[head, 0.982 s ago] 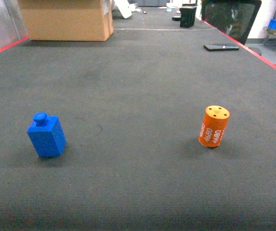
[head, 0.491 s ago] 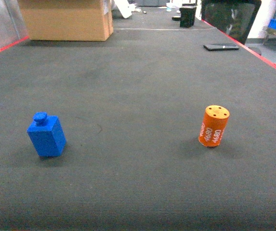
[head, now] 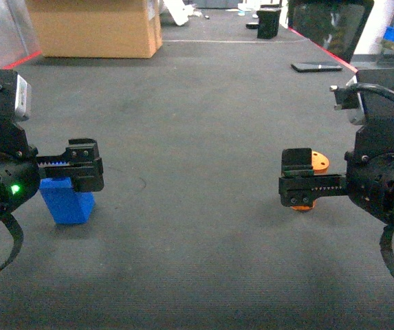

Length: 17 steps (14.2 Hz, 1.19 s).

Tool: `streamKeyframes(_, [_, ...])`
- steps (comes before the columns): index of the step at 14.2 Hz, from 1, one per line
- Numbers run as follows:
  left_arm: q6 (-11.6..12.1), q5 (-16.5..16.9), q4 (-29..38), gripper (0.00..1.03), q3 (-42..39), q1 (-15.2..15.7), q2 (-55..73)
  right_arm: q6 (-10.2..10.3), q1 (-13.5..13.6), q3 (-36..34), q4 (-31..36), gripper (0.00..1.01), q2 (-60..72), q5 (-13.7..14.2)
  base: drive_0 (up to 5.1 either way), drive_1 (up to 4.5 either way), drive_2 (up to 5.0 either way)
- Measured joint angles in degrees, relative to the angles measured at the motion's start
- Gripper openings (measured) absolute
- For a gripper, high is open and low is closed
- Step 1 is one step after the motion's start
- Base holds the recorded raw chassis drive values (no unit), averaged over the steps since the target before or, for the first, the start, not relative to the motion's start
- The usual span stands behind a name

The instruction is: Sort blue parts and orange caps into right shelf containers

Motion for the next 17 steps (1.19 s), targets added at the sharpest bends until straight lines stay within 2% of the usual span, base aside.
streamKeyframes(2, [-0.83,1.4,-0.57,0.98,3.21,0.48,5.64,1.03,-0.48,5.4,-1.42,0.98,5.92,0.02,0.0,0.0,0.0])
streamKeyframes(11, [-1.25,1.81,-2.29,0.98,5.73,1.44,11.45,1.95,-1.14,12.85,-3.23,0.98,13.64,0.79,0.0,0.0,0.0])
streamKeyframes(14, [-1.53,1.51,-3.1,0.98,7.21,1.75,12.57,3.76,-0.68,15.56,-5.97,0.97,14.99,1.7,0.0,0.0,0.0])
streamKeyframes(15, [-1.7,1.33,-3.17,0.98,7.23,1.81,12.57,3.87,-0.39,15.76,-6.14,0.89,15.06,2.14,0.0,0.0,0.0])
streamKeyframes(16, [-1.97,1.31,-3.21,0.93,7.23,1.81,12.57,3.83,-0.15,15.87,-6.03,0.79,15.06,2.45,0.0,0.0,0.0])
streamKeyframes(17, [-2.4,1.33,-3.56,0.85,7.23,1.81,12.57,3.67,0.15,15.91,-5.92,0.7,15.06,3.19,0.0,0.0,0.0])
